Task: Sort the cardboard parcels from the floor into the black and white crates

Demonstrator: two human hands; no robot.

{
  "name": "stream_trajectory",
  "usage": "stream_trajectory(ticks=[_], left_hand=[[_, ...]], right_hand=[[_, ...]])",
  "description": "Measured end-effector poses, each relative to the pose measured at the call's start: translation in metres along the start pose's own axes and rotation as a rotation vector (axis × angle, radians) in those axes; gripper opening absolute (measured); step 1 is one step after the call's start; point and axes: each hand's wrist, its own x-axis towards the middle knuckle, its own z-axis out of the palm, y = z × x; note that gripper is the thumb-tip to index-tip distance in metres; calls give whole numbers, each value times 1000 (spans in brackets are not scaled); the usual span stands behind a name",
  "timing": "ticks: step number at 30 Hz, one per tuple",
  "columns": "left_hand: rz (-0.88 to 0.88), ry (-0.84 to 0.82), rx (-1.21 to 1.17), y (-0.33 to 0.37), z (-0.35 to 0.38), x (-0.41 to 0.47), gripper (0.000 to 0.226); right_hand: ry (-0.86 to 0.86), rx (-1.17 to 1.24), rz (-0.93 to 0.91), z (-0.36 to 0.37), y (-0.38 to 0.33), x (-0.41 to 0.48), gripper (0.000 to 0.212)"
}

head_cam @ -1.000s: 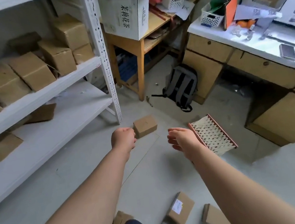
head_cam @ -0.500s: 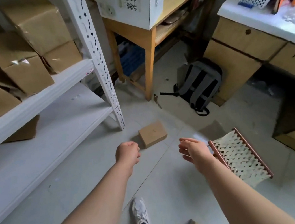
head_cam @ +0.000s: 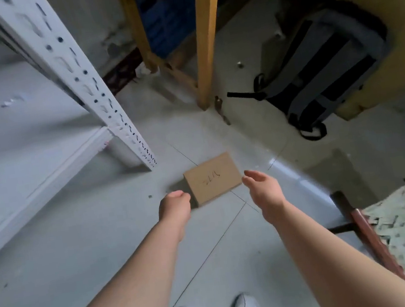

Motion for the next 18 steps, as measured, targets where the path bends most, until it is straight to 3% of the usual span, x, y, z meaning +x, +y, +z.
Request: stream_trajectory(ticks=[1,3,5,8,11,13,15,18], left_hand=[[-16,-1,8,-8,9,24,9],[-26,-10,15,-24,25,71,31],[-25,-13,-20,-34,41,109,35],[-42,-16,-58,-51,58,160,31],[-46,-27,-40,-66,73,192,52],[-49,-38,-43,-73,80,206,42],[-56,-54,-58,-75,86,212,24],[-20,-39,-34,-78,86,216,30]], right_hand=[[-8,-24,-2,6,10,23,40],[-6,-72,15,18,30,67,42],[-2,-106,33,29,52,106,45],[2,-151,33,46,82,158,52],[-12,-175,-6,59,108,198,68],[-30,-228,13,64,115,213,73],[-52,-271,51,66,117,223,63],[-38,-278,75,71,121,224,20]])
